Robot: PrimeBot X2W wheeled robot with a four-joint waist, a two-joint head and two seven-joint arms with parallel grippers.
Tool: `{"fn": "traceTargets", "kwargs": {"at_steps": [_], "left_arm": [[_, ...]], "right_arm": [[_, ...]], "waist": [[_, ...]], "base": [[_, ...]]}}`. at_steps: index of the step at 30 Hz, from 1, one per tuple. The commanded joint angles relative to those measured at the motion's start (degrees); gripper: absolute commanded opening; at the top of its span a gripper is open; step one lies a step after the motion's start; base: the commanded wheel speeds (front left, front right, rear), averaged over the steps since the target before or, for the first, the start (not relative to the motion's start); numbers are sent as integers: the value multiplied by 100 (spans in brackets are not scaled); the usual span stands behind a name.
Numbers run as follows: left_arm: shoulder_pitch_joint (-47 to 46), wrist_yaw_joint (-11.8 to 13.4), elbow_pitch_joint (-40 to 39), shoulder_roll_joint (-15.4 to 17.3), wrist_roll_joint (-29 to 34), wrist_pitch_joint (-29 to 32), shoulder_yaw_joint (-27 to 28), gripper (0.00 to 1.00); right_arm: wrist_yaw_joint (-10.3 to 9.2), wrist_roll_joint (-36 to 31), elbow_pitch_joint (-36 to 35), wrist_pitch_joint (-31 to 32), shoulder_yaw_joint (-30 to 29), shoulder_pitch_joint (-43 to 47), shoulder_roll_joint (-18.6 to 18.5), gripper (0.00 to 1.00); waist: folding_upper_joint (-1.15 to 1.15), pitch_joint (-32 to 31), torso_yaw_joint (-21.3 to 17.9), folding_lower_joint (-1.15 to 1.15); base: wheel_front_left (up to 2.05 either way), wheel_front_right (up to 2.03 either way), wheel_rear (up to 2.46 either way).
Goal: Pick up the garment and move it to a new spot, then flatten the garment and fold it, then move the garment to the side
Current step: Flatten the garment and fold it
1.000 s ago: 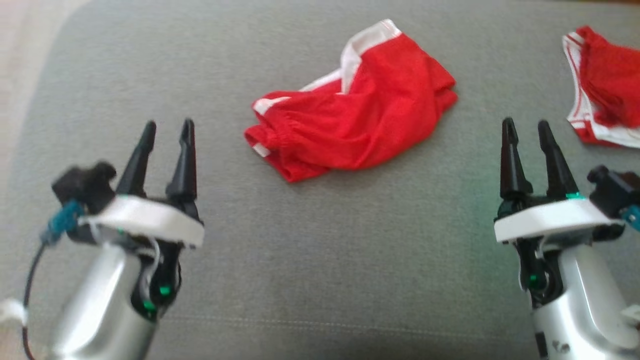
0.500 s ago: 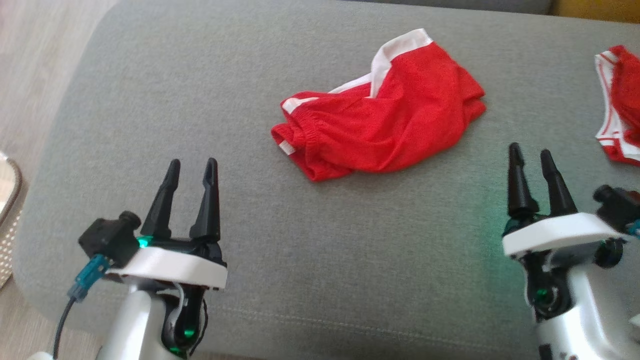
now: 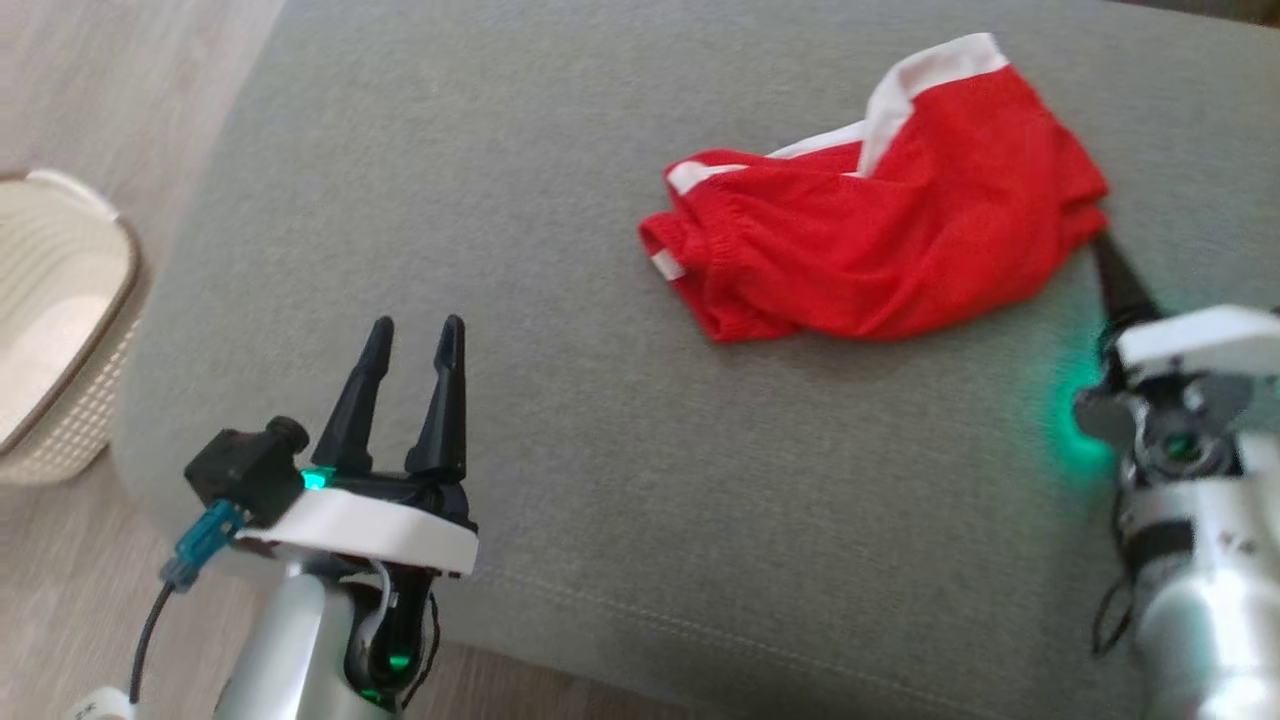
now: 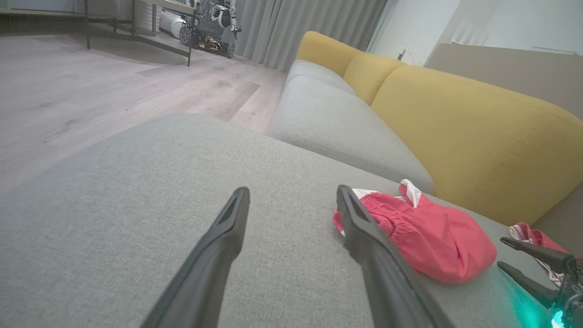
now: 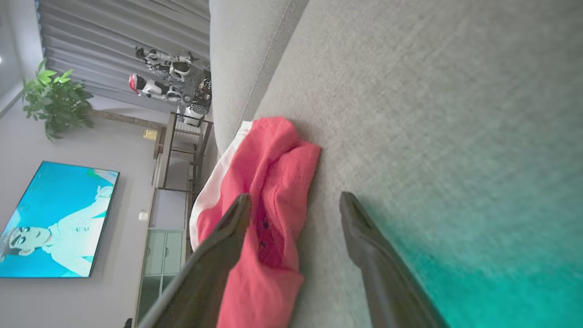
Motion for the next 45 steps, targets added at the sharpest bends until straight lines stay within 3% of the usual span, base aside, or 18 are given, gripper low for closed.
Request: {"fn": "traceTargets", "kwargs": {"at_steps": [1, 8, 17, 18, 19, 20, 28, 36, 45], "left_arm": [[-228, 11, -154, 30, -58, -44, 139, 100], [-278, 169, -108, 29, -180, -45, 135, 100], [-320, 215, -175, 28, -244, -45, 42, 100], [-330, 219, -177, 28, -253, -45, 27, 100], [-341, 223, -177, 28, -263, -45, 14, 100], [-350, 227, -175, 28, -272, -45, 5, 100], [-360, 243, -140, 28, -277, -45, 54, 100], [-344, 216, -141, 28, -233, -45, 90, 100], [-269, 199, -98, 28, -229, -45, 83, 100]], "right_arm": [[45, 107, 221, 86, 41, -343, 107, 100], [45, -105, 1457, 348, -425, -1212, 106, 100], [45, -523, 2361, 399, -601, -1899, 28, 100], [45, -599, 2442, 363, -584, -1954, 7, 92], [45, -661, 2496, 314, -572, -2006, -7, 20], [45, -705, 2518, 251, -565, -2052, -11, 0], [45, -906, 2017, -232, -267, -1921, 26, 0], [45, -876, 820, -917, 114, -1168, 74, 0], [45, -1637, 434, -1994, -579, -224, -65, 0]], "waist": [[0, 126, 190, 0], [0, 274, 439, 0], [0, 343, 557, 0], [0, 349, 563, 0], [0, 356, 566, 0], [0, 359, 565, 0], [0, 281, 402, 0], [0, 87, -32, 0], [0, -126, -311, 0]], "base": [[0, 0, 0], [0, 0, 0], [0, 0, 0], [0, 0, 0], [0, 0, 0], [0, 0, 0], [0, 0, 0], [0, 0, 0], [0, 0, 0]]}}
